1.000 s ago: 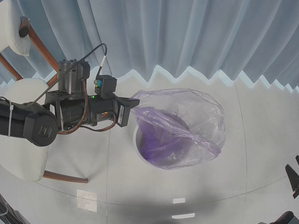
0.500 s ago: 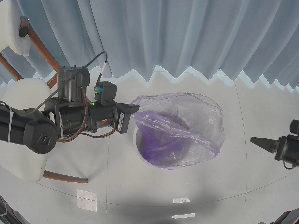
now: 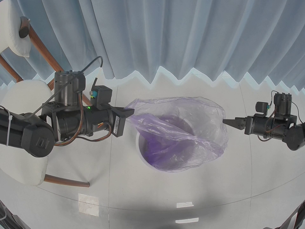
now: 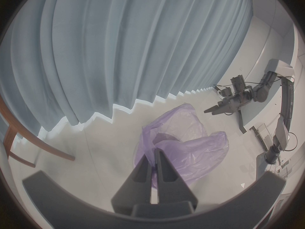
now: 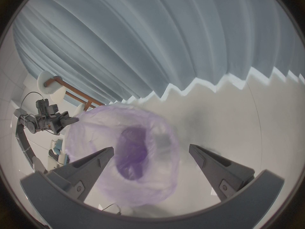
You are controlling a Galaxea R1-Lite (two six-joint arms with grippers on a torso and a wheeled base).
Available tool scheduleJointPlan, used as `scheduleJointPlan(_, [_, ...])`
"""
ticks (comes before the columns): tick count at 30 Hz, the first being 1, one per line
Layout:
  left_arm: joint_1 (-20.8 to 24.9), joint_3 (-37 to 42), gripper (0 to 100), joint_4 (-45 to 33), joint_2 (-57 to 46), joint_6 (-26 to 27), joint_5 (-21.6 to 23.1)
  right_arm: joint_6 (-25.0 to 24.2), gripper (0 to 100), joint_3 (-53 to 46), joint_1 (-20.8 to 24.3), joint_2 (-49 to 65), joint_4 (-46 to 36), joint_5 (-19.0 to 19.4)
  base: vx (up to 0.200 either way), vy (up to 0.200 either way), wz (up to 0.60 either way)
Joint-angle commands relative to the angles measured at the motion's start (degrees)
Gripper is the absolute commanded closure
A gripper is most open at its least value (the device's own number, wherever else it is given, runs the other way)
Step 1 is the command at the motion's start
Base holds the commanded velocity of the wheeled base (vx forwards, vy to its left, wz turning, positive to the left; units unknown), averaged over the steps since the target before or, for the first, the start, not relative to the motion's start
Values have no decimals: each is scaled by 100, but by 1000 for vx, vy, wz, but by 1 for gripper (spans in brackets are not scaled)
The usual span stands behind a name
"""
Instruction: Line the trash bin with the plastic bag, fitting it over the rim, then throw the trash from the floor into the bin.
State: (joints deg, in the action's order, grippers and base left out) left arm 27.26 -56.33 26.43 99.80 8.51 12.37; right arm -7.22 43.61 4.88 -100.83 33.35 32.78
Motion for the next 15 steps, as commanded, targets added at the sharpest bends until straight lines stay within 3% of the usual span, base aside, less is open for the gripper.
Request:
scheduleJointPlan(1, [-247,-115,100,11,22,-16,28,177,0,913,-444,-1422,576,211,0,0,0])
scheduleJointPlan(3, [-256,-115,100,11,39,-16,28,177,0,1053,-584,-1598,611,229,0,0,0])
scheduleJointPlan(6, [-256,-88,100,11,39,-16,28,142,0,1089,-681,-1712,602,651,0,0,0])
scheduleJointPlan(15, [-265,-80,100,20,189,-51,37,124,0,737,-628,-1747,664,1275,0,0,0])
